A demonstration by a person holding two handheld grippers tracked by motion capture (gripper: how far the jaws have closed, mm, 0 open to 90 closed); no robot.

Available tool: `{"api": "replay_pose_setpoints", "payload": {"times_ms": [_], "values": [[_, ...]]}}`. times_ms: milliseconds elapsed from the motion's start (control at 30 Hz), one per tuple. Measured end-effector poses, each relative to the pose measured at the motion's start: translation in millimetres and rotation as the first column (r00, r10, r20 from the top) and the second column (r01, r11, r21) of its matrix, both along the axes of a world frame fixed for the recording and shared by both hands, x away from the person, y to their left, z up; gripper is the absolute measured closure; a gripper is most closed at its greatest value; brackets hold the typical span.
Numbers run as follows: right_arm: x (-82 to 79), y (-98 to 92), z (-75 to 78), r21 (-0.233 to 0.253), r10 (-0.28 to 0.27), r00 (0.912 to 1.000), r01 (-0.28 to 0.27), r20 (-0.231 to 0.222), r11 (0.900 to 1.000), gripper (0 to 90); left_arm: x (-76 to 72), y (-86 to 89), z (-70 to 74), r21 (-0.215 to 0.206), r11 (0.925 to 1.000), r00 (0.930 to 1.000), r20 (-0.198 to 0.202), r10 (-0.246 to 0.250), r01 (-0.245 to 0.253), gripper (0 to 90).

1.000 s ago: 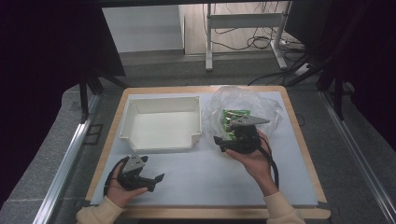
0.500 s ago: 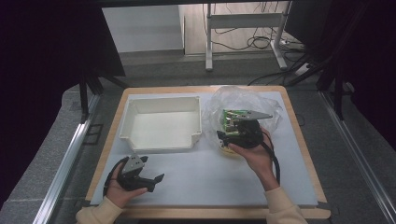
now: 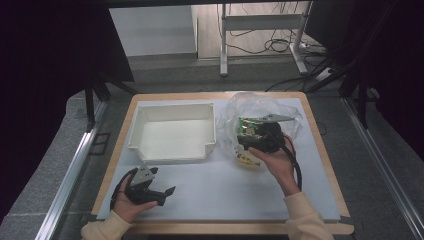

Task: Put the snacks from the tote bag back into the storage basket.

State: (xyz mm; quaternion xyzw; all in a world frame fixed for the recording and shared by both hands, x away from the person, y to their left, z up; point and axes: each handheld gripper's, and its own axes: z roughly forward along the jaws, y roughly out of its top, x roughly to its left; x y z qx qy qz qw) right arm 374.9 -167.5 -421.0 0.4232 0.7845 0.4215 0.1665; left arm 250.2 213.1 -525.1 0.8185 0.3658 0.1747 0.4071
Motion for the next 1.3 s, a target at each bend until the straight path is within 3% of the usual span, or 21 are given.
{"api": "replay_pose_setpoints", "payload": {"times_ms": [200,367,733,1300], "values": [[15.9,-3.6,-3.2,-0.008,-0.044,0.9985,0.044,-0.034,0.999,28.3,-0.9,-2.2,-0.4,-0.001,0.9997,0.9997,0.000,-0.025,0.025,7.7],[24.1,-5.3,-2.3,-0.012,-0.059,0.9967,0.059,-0.055,0.998,28.8,-1.1,-1.3,0.7,-0.017,0.9996,0.9997,0.005,-0.025,0.025,7.8],[42.8,-14.9,-3.0,-0.016,-0.103,0.9898,0.102,-0.099,0.995,29.6,-1.3,-2.4,-0.1,-0.008,0.9995,0.9996,-0.001,-0.030,0.030,7.8],[77.6,-21.9,-18.8,-0.062,-0.180,0.9690,0.172,-0.169,0.983,31.1,-1.2,-3.3,-1.0,0.005,0.9997,0.9997,-0.004,-0.025,0.025,7.8]]}}
